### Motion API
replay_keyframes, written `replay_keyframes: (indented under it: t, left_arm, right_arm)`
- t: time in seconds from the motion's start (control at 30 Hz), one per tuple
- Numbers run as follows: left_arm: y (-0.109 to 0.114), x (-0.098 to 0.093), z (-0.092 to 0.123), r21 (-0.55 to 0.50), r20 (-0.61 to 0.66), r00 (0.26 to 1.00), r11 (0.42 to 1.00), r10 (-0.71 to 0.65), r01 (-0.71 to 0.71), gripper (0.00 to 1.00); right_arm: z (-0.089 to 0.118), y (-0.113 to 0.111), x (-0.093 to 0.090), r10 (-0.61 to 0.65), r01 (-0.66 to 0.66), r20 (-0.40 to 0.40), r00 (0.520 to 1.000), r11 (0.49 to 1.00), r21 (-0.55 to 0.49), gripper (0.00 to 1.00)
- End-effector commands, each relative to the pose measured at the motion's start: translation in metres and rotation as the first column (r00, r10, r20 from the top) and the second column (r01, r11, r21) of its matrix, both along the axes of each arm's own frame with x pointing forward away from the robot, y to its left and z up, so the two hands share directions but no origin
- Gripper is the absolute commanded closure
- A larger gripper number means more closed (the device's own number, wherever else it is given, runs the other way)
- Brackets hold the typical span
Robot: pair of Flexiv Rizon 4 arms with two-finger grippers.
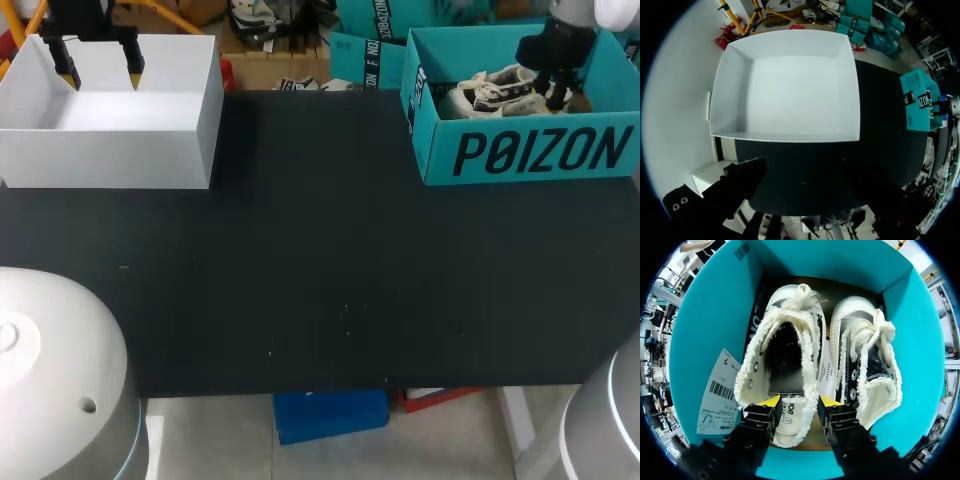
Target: Take the shoe out of the shoebox, open the shoe tongue, remove and reinsert the insole, then place the shoe into the shoebox
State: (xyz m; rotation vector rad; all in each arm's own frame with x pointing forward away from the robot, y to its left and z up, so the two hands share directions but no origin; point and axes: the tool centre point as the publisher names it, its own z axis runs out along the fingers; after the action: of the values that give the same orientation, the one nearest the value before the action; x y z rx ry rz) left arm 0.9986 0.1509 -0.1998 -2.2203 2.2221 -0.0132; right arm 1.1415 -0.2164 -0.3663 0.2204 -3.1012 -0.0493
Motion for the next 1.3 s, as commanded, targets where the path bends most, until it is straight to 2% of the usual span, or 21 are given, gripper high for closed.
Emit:
replay_keyframes:
  t: [0.03, 0.53, 0.67, 0.73, 0.87, 1.1, 1.3]
  left_arm:
    - [0.0, -0.001, 0.0, 0.001, 0.0, 1.0, 1.0, 0.001, -0.001, 0.0]
    - [0.0, -0.001, 0.0, 0.001, 0.0, 1.0, 1.0, 0.001, -0.001, 0.0]
    - [0.0, -0.001, 0.0, 0.001, 0.0, 1.0, 1.0, 0.001, -0.001, 0.0]
    - [0.0, -0.001, 0.0, 0.001, 0.0, 1.0, 1.0, 0.001, -0.001, 0.0]
    - [0.0, -0.001, 0.0, 0.001, 0.0, 1.0, 1.0, 0.001, -0.001, 0.0]
    - [0.0, -0.001, 0.0, 0.001, 0.0, 1.0, 1.0, 0.001, -0.001, 0.0]
    - [0.0, -0.001, 0.0, 0.001, 0.0, 1.0, 1.0, 0.001, -0.001, 0.0]
  right_arm:
    - [-0.003, -0.003, 0.01, 0.008, -0.008, -0.018, 1.0, 1.0, -0.005, 0.58]
    - [-0.022, 0.011, 0.01, 0.062, -0.062, -0.043, 0.997, 0.998, 0.006, 0.63]
    - [-0.025, 0.016, 0.008, 0.07, -0.069, -0.047, 0.996, 0.998, 0.015, 0.68]
    - [-0.026, 0.016, 0.008, 0.07, -0.07, -0.049, 0.996, 0.997, 0.017, 0.74]
    - [-0.03, 0.018, 0.006, 0.068, -0.067, -0.055, 0.996, 0.998, 0.02, 1.0]
    - [-0.034, 0.021, -0.002, 0.068, -0.066, -0.064, 0.996, 0.997, 0.025, 1.0]
    - [-0.012, 0.015, -0.005, 0.035, -0.033, -0.065, 0.997, 0.999, 0.03, 1.0]
